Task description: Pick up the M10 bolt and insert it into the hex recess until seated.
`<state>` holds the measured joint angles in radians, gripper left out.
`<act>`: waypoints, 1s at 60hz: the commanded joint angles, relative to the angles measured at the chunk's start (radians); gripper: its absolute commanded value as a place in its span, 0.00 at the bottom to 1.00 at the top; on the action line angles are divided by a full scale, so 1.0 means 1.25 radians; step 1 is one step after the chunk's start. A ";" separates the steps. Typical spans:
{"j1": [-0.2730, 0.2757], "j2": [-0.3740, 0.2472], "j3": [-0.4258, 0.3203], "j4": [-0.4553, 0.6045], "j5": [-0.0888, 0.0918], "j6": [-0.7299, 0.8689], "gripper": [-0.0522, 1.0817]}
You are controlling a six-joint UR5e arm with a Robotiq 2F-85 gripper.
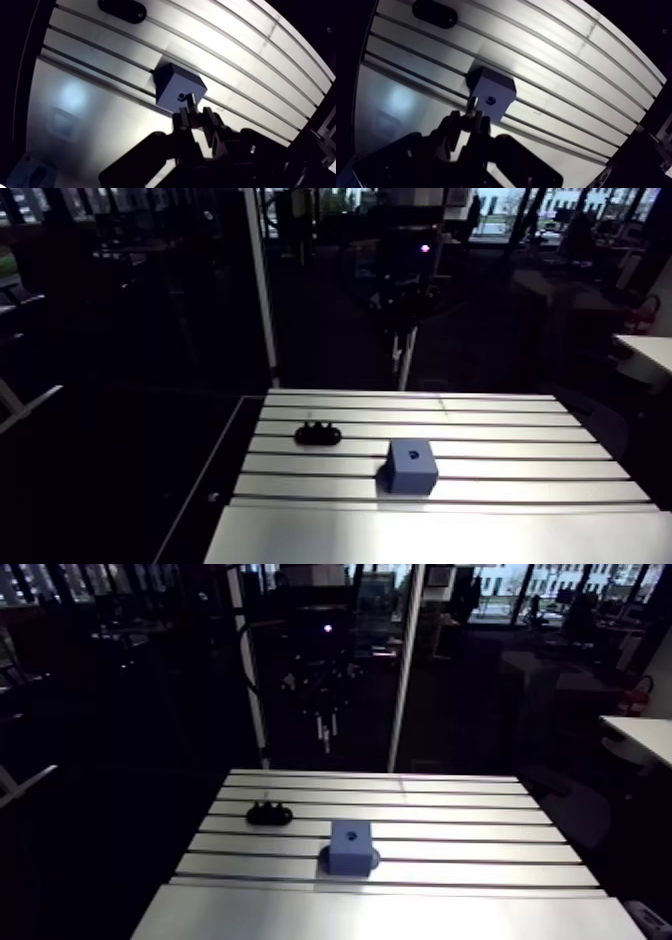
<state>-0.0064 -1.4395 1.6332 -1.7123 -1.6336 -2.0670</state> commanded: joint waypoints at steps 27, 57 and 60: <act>-0.028 -0.007 0.059 0.028 -0.013 -0.133 0.76; -0.051 -0.012 0.122 -0.024 -0.015 -0.171 0.78; -0.053 -0.012 0.126 -0.025 -0.016 -0.171 0.78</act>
<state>-0.0548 -1.4531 1.7629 -1.7261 -1.6526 -2.2754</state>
